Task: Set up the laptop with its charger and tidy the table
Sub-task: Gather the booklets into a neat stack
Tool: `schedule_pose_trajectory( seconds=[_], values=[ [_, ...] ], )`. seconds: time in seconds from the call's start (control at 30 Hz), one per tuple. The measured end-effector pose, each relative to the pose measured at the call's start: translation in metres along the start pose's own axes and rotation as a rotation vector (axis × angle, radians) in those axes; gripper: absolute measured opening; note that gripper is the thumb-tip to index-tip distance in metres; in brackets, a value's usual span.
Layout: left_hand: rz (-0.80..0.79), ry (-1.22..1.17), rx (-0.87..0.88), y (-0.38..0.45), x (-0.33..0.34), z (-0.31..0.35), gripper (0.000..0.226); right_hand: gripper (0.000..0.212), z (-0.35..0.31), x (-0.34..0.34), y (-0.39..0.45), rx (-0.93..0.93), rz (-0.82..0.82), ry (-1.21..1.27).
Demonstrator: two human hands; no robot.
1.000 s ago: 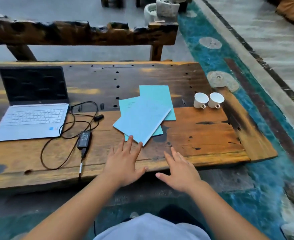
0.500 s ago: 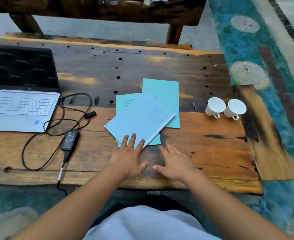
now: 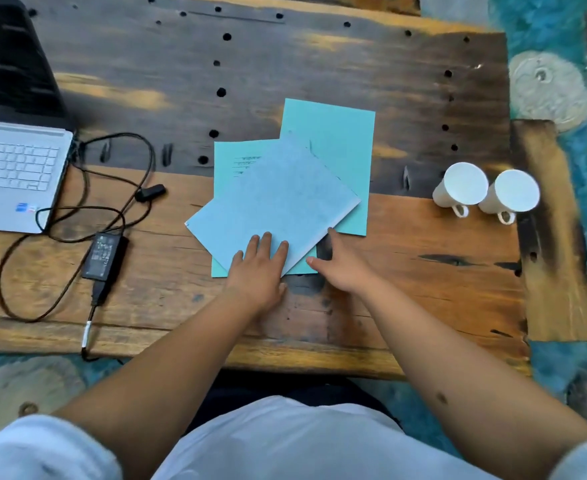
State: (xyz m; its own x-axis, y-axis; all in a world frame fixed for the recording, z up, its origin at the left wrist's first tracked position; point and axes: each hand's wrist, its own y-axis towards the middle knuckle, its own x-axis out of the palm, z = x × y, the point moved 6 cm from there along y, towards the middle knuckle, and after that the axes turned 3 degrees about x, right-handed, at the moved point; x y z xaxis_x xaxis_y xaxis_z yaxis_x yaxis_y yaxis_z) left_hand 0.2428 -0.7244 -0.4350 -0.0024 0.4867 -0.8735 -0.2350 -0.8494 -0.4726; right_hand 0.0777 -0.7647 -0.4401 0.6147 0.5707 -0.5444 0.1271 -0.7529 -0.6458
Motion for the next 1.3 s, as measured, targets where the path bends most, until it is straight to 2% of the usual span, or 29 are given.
schedule_pose_trajectory(
  seconds=[0.1,0.2,0.3,0.33,0.4,0.47,0.6,0.67,0.77,0.87,0.97,1.13,1.2,1.3],
  values=[
    [-0.041,-0.005,-0.01,0.007,0.004,-0.007,0.085,0.074,-0.002,-0.001,0.014,0.109,0.059,0.261],
    [-0.077,0.001,-0.006,0.01,0.006,-0.011,0.092,0.075,-0.001,0.0,0.023,0.248,0.168,0.628],
    [-0.109,-0.051,0.011,0.011,0.006,-0.01,0.088,0.073,0.003,0.003,0.026,0.404,0.269,0.896],
    [-0.12,-0.087,0.014,0.012,0.005,-0.009,0.085,0.067,0.003,0.004,0.026,0.431,0.267,0.993],
    [-0.142,-0.197,-0.003,0.013,0.002,-0.008,0.082,0.036,-0.006,0.004,0.027,0.396,0.225,1.125],
    [-0.13,-0.295,-0.019,0.015,-0.004,-0.009,0.08,0.006,-0.022,0.002,0.027,0.31,0.154,1.149],
    [0.085,-0.486,-0.062,0.022,-0.027,-0.024,0.059,0.008,-0.054,0.003,0.022,0.16,0.005,1.081],
    [0.117,-0.621,-0.101,0.025,-0.037,-0.041,0.056,0.011,-0.062,0.004,0.02,0.114,-0.041,1.02],
    [0.077,-0.911,-0.09,0.021,-0.053,-0.063,0.053,0.032,-0.064,-0.002,0.018,0.092,-0.014,0.91],
    [-0.037,-1.467,-0.118,0.0,-0.068,-0.071,0.046,0.058,-0.056,-0.004,0.019,0.124,0.013,0.794],
    [-0.125,-1.745,-0.1,-0.023,-0.075,-0.072,0.05,0.075,-0.044,0.0,0.014,0.153,-0.037,0.792],
    [-0.227,-2.05,-0.087,-0.054,-0.056,-0.07,0.056,0.061,-0.029,0.014,-0.009,0.24,-0.272,1.068],
    [-0.217,-2.118,-0.116,-0.063,-0.044,-0.072,0.058,0.057,-0.023,0.022,-0.016,0.273,-0.322,1.05],
    [-0.17,-2.167,-0.164,-0.073,-0.025,-0.078,0.054,0.053,-0.011,0.039,-0.031,0.357,-0.407,0.839]
  ],
)
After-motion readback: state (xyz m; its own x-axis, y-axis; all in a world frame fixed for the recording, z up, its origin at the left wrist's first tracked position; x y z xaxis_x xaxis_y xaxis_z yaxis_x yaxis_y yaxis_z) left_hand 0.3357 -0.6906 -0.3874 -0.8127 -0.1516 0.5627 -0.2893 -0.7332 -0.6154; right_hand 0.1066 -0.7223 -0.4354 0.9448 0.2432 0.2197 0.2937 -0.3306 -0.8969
